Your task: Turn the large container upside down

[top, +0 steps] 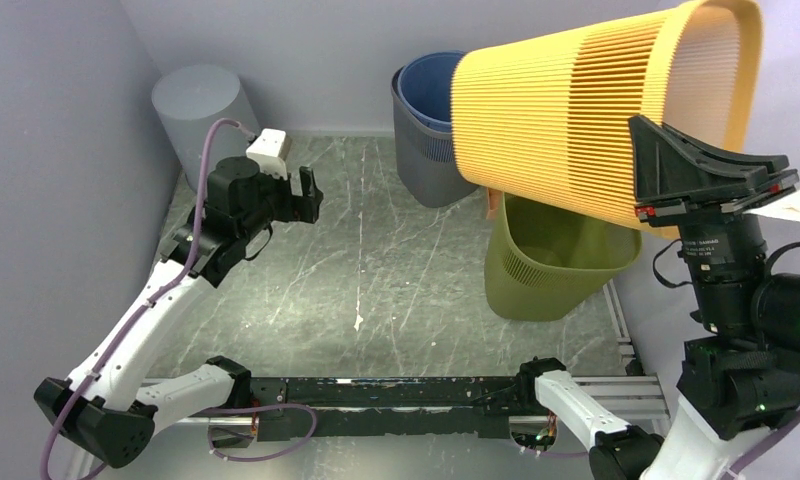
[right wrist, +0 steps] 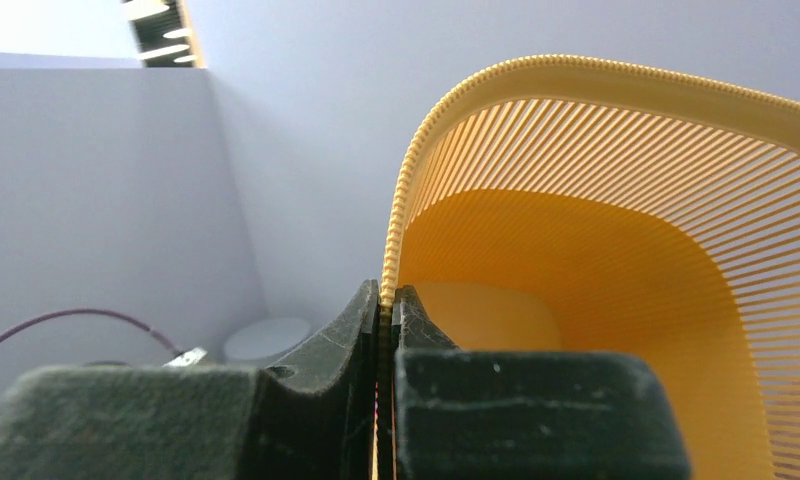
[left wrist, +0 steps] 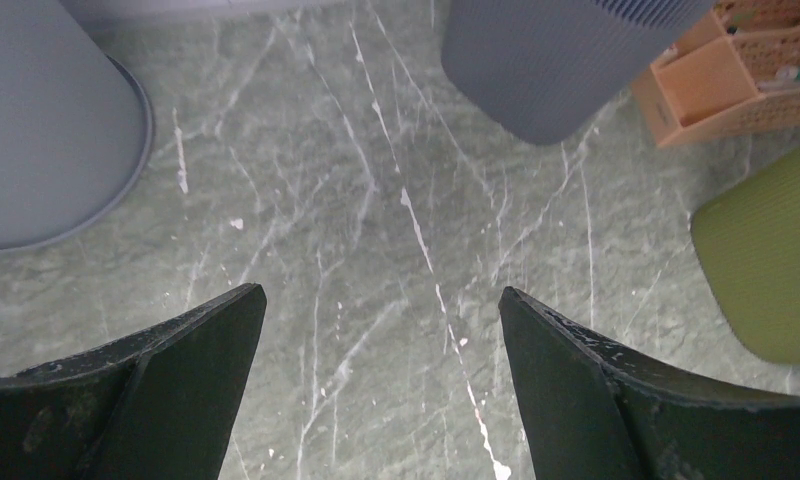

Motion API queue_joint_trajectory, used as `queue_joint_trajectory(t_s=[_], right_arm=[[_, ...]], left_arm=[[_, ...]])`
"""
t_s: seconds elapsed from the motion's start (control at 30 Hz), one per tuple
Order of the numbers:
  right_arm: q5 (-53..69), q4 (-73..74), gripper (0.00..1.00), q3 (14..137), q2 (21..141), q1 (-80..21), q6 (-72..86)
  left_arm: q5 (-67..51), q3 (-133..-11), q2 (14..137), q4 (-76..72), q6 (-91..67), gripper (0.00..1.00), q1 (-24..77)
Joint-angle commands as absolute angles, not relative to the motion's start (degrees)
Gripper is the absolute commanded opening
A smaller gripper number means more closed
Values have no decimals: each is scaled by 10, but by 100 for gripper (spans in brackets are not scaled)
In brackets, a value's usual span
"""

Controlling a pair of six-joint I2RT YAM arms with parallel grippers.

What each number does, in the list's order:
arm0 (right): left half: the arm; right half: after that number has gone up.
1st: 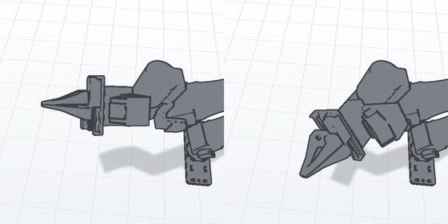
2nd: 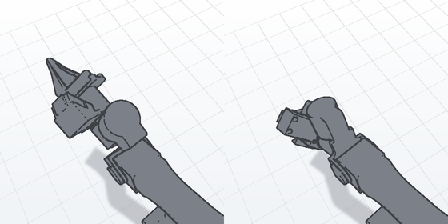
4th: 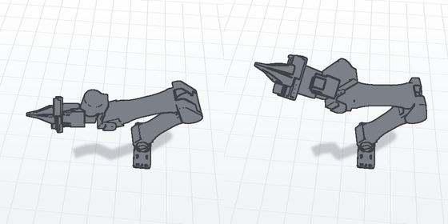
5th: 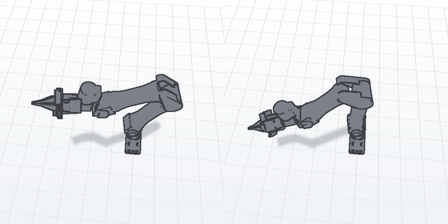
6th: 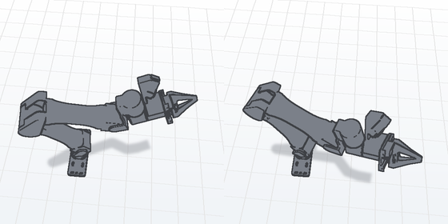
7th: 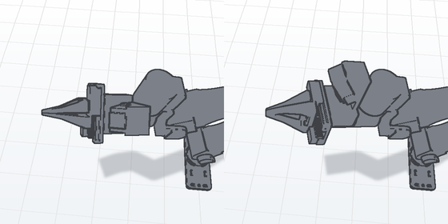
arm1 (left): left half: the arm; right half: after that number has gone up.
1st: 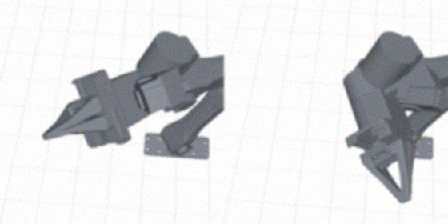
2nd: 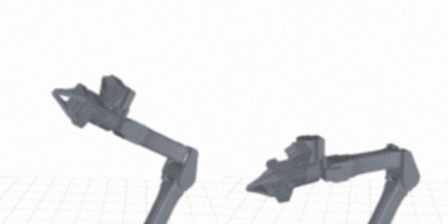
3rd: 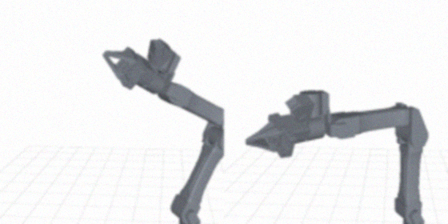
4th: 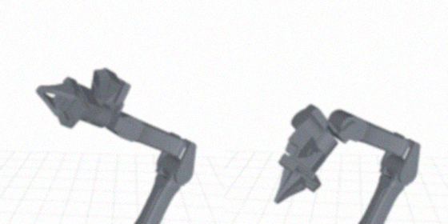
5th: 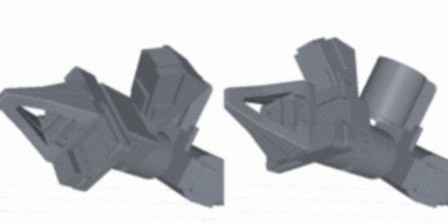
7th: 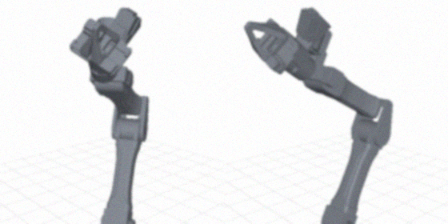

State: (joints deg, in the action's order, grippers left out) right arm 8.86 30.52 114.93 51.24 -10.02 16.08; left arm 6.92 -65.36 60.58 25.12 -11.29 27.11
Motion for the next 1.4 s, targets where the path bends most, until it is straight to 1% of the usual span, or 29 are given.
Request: queue_joint_trajectory(t_s=[0.0,0.27,0.4,0.67,0.8,0.93,1.0,1.07,1.17,1.27,1.37], right_arm=[[200,144,0,1109,529,-89,227],[296,20,0,965,542,-69,321],[349,-39,0,911,557,-69,360],[429,-62,0,900,599,-70,371],[443,-53,0,888,615,-78,368],[415,-25,0,878,629,-121,335],[368,13,0,889,644,-178,287],[308,52,0,909,668,-257,236],[239,68,0,920,706,-359,202],[173,74,0,921,742,-429,172],[132,56,0,891,761,-458,167]], left_arm=[[107,-705,592,248,-100,100,276],[124,-810,579,264,-88,100,276],[140,-815,554,250,-91,100,276],[153,-790,540,248,-100,100,276],[149,-784,542,248,-105,100,276],[151,-785,544,247,-107,100,276],[152,-788,548,247,-107,99,276],[152,-792,553,249,-106,100,275],[157,-793,557,251,-106,100,276],[167,-790,554,252,-104,100,276],[178,-792,549,257,-99,100,276]])
